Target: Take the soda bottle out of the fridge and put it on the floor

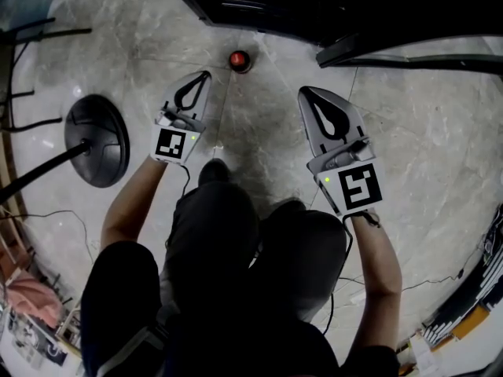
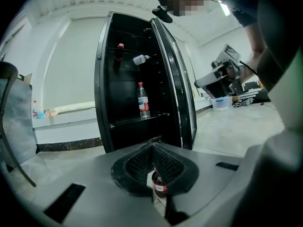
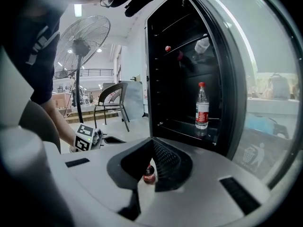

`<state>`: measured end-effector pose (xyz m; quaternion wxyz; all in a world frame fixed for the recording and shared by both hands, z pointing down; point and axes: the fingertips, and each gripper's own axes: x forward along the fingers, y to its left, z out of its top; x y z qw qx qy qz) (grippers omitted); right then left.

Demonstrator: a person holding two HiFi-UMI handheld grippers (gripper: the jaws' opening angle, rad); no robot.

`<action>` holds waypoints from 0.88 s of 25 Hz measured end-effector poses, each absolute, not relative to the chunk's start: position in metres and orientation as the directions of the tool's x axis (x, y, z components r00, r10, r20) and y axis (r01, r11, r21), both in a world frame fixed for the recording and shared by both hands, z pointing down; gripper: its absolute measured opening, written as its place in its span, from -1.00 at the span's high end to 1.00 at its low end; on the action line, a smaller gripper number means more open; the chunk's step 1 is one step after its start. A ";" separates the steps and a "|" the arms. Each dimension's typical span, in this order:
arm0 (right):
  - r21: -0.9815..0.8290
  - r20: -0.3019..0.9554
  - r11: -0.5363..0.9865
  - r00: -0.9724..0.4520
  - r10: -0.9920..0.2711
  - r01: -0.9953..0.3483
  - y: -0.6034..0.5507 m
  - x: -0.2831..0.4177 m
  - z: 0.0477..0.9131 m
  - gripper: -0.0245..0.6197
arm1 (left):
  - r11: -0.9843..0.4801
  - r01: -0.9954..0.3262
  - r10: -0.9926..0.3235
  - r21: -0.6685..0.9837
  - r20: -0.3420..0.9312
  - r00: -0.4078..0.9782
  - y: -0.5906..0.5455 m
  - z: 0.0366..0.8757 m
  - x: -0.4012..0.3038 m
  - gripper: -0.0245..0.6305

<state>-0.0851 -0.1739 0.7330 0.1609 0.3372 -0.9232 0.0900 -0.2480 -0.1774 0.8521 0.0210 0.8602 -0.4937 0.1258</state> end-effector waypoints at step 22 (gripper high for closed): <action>-0.044 0.275 0.662 -0.646 -0.712 -0.748 -0.163 -0.071 0.576 0.87 | -0.450 -0.889 -0.887 -0.080 0.159 0.434 -0.170 0.612 -0.245 0.85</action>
